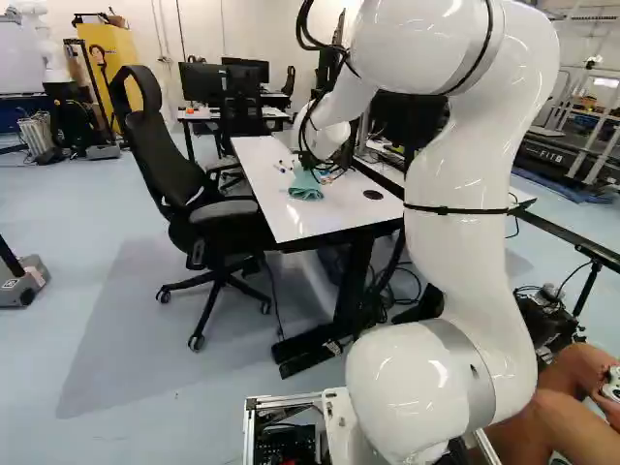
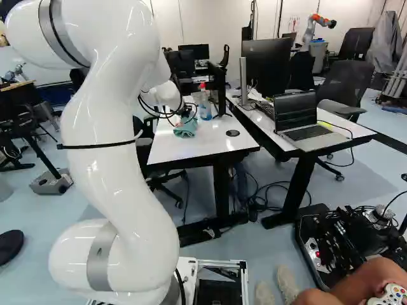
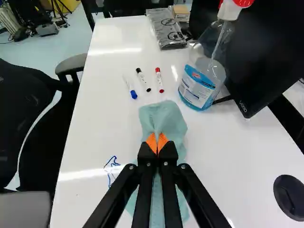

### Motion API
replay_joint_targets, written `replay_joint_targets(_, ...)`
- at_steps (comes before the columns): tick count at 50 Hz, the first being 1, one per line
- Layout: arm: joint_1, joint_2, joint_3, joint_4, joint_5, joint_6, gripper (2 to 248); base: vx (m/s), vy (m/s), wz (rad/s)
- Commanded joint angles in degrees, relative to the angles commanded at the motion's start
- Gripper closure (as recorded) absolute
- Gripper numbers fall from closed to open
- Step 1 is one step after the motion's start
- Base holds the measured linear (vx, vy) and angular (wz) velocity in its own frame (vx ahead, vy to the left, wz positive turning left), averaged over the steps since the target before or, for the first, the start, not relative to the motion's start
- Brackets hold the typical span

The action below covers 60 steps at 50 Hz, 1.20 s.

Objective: Clean the table with the green towel

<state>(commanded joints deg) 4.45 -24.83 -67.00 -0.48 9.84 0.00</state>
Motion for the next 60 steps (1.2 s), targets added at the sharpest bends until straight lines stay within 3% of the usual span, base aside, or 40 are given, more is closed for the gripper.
replay_joint_targets(31, 0.0, -1.5, -0.22, 0.0, -0.12, 0.0, 227, 0.0, 0.0, 0.0)
replay_joint_targets(60, 0.0, -1.5, -0.22, 0.0, -4.33, 0.0, 227, 0.0, 0.0, 0.0)
